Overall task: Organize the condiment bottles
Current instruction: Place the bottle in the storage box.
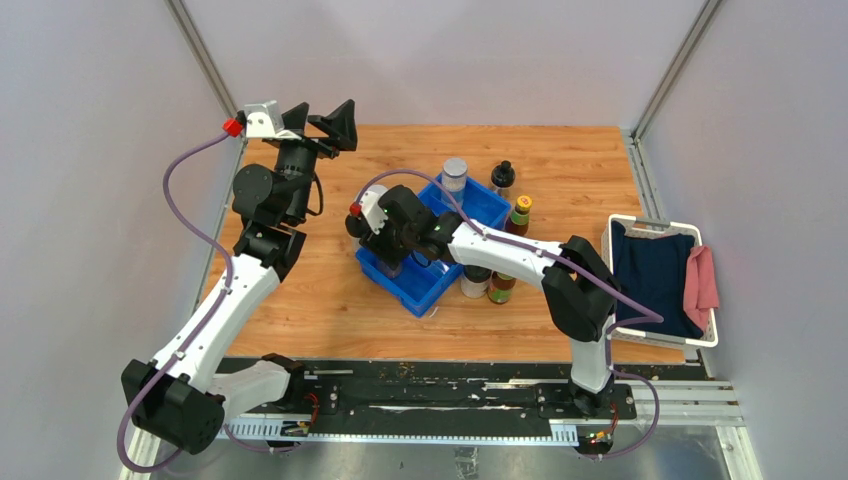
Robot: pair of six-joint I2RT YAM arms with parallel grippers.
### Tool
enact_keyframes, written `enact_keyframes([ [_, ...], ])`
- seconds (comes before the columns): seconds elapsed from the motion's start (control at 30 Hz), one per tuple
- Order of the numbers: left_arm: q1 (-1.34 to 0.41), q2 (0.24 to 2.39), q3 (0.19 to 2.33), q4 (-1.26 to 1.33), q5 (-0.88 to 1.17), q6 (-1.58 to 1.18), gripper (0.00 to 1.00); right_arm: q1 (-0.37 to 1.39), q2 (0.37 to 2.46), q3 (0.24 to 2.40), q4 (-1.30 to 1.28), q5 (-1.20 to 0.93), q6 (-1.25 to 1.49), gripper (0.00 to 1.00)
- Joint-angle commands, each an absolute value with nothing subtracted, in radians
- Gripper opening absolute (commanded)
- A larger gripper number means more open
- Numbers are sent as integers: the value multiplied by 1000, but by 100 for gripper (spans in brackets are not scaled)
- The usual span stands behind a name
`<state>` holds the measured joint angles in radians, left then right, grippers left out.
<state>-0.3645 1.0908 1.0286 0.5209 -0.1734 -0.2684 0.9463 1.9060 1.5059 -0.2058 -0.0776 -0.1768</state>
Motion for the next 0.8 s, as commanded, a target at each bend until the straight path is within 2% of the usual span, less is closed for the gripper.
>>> enact_keyframes([
  [0.0,-374,1098,1057,535,-187,-255,100,931,1889,1497,-238,-69,-178,64],
  [0.77,-374,1068,1086,530,-181,-259,100,934,1784,1547,-262,-115,-161,65],
])
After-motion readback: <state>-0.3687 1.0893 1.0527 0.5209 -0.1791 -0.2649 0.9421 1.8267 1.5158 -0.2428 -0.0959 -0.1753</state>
